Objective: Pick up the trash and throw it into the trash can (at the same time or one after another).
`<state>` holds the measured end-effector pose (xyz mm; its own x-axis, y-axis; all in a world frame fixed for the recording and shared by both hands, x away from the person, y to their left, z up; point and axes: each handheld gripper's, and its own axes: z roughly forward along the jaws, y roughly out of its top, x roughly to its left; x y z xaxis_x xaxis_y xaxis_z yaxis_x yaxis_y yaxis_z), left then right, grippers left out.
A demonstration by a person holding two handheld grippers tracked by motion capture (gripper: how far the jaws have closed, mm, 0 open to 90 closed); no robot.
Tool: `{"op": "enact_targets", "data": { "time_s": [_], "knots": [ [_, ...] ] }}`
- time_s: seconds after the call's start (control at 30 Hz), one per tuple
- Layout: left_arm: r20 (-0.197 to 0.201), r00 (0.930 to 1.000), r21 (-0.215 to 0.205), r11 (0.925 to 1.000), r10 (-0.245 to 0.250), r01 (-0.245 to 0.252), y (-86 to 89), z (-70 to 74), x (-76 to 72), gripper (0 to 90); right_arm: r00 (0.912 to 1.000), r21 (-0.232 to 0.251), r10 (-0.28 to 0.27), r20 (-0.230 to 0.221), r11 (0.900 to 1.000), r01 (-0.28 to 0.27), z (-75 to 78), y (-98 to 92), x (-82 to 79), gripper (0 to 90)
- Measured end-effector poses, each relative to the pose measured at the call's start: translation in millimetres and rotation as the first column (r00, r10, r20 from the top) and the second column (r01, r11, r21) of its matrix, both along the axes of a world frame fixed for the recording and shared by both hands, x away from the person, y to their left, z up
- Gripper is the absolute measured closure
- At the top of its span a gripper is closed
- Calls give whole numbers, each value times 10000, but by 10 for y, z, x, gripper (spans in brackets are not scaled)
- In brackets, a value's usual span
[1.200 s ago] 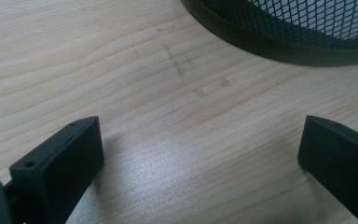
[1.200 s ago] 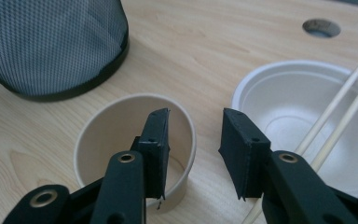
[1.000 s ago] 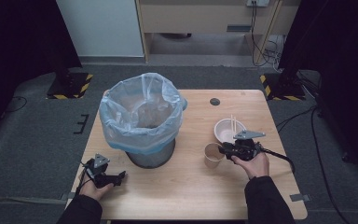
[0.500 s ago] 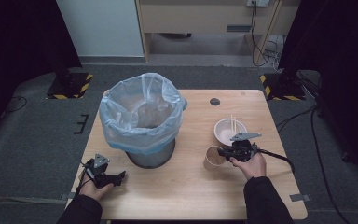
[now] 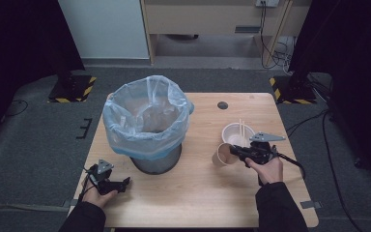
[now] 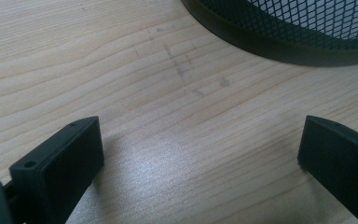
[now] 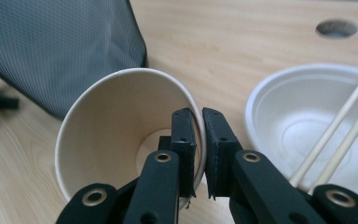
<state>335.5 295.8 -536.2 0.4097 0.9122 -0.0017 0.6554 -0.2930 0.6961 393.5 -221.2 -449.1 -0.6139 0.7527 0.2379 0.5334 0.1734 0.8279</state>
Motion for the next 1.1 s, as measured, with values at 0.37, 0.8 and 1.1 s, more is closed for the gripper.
{"op": "enact_targets", "data": {
  "time_s": [0.37, 0.8, 1.1],
  "knots": [
    [3, 10000, -3, 10000, -1, 1, -1, 0, 0, 0, 9910, 1625, -445, 1261, 9864, 236, 345, -170, -68, 843],
    [-5, 10000, 11, 10000, -66, 66, -10, 1, 10, 0, 9665, 2827, -834, 2426, 9591, 118, 742, -240, -174, 843],
    [-3, 10000, 11, 10000, -87, 87, -13, 1, 15, 0, 9435, 3566, -831, 3207, 9334, -390, 1046, -168, -235, 843]
  ]
}}
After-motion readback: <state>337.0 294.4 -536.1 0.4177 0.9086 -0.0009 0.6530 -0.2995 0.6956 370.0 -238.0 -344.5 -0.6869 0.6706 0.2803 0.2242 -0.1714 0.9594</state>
